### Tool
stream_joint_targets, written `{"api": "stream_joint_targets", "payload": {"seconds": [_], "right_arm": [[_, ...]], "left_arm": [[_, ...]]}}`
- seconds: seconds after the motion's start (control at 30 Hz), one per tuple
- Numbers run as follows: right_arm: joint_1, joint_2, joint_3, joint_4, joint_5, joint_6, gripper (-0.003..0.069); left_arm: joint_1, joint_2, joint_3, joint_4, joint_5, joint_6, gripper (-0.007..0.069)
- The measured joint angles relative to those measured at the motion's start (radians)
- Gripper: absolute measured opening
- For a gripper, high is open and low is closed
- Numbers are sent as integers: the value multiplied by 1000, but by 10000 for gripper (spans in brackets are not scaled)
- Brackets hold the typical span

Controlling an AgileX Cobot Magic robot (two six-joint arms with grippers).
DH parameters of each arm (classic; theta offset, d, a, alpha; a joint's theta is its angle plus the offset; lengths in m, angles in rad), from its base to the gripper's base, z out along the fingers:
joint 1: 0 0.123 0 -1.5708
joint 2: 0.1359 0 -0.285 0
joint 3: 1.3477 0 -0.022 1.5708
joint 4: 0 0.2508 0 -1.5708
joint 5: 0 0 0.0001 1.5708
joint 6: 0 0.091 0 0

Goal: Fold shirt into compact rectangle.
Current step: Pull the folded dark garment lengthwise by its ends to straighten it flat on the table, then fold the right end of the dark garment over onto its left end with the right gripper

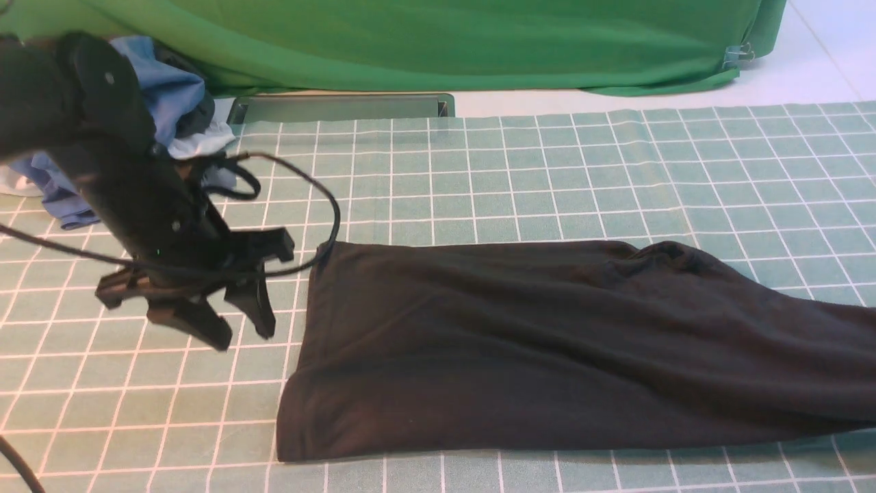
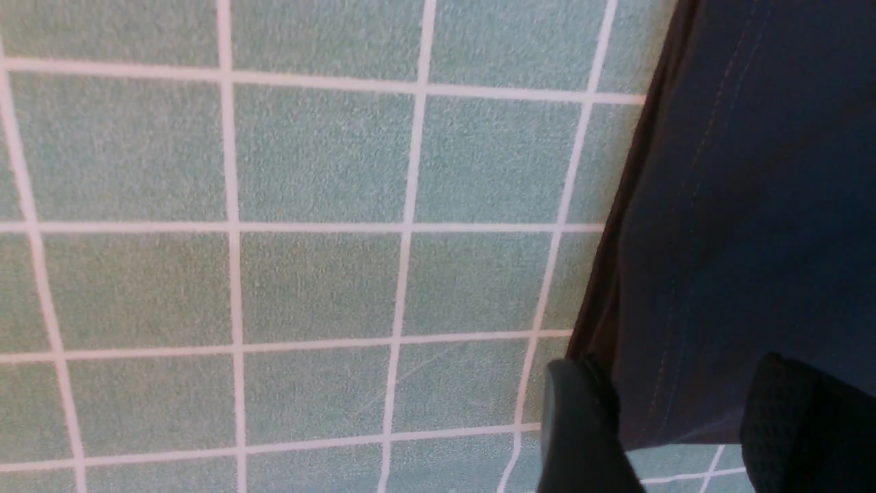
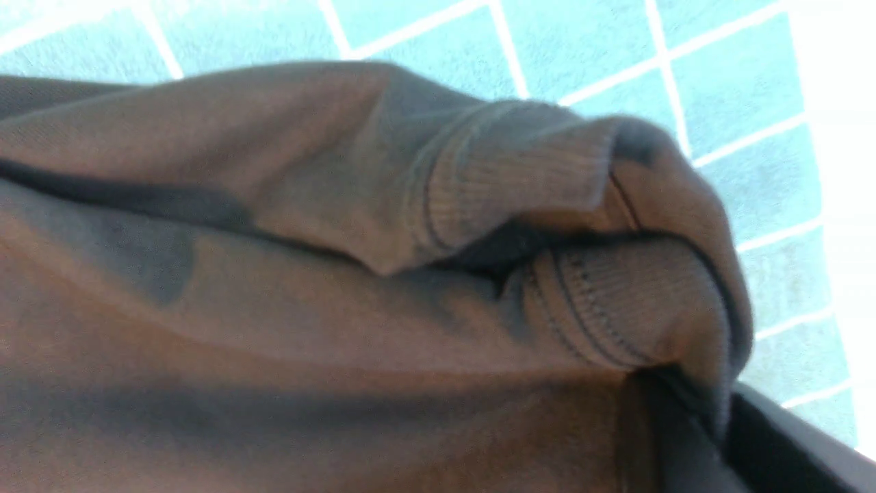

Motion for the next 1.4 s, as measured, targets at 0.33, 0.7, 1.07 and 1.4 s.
{"api": "stream_joint_targets", "payload": {"seconds": [0.33, 0.7, 1.07, 1.4], "right_arm": [[-7, -6, -208, -29, 86, -8, 71], [71, -55, -311, 20, 90, -3, 71], [643, -68, -318, 196, 78, 202, 70], [1094, 146, -319, 214, -125, 365, 70]], "left_arm": [[0, 0, -97, 7, 34, -2, 307], [0, 0, -105, -67, 26, 28, 307], [0, 1, -113, -60, 4, 31, 307], [0, 1, -113, -60, 3, 32, 307]]}}
